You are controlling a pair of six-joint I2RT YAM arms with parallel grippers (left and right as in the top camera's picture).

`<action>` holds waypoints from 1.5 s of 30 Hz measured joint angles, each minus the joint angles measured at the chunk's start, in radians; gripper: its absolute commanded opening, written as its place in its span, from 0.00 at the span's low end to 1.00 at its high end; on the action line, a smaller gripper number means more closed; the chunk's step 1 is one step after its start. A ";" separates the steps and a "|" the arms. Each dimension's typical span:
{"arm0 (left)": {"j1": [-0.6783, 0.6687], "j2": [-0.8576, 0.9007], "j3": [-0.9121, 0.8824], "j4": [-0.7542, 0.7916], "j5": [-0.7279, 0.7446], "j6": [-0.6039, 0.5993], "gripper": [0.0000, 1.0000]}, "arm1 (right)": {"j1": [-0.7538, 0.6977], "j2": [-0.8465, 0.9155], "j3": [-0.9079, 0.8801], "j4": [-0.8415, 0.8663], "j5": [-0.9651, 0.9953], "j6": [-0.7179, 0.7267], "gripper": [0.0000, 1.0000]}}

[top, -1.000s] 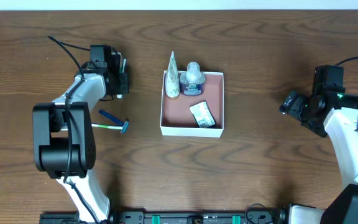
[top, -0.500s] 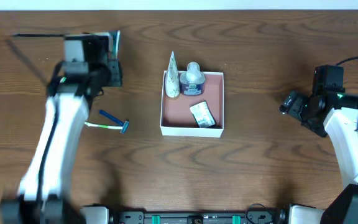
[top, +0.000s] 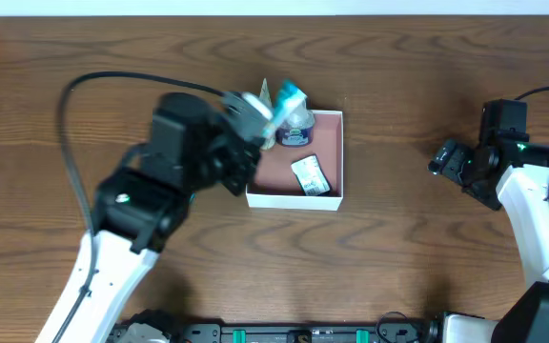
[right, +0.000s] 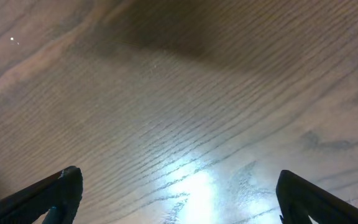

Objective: Pack container
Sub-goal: 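Carry the toothpaste tube into the box and release it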

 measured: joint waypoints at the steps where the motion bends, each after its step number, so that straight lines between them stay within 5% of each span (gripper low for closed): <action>1: -0.019 0.018 0.000 -0.009 0.000 0.027 0.11 | 0.000 0.000 0.000 0.000 0.000 0.000 0.99; 12: -0.083 0.286 0.000 -0.039 -0.082 0.394 0.06 | 0.000 0.000 0.000 0.000 0.000 0.000 0.99; 22: -0.083 0.399 0.000 -0.050 -0.116 0.576 0.06 | 0.000 0.000 0.000 0.000 0.000 0.000 0.99; 27: -0.083 0.399 0.000 -0.050 -0.118 0.646 0.27 | 0.000 0.000 0.000 0.000 0.000 0.000 0.99; 32: -0.083 0.399 0.000 -0.048 -0.117 0.675 0.59 | 0.000 0.000 0.000 0.000 0.000 0.000 0.99; 45: -0.157 0.362 0.000 -0.052 -0.121 0.623 0.63 | 0.000 0.000 0.000 0.000 0.000 0.000 0.99</action>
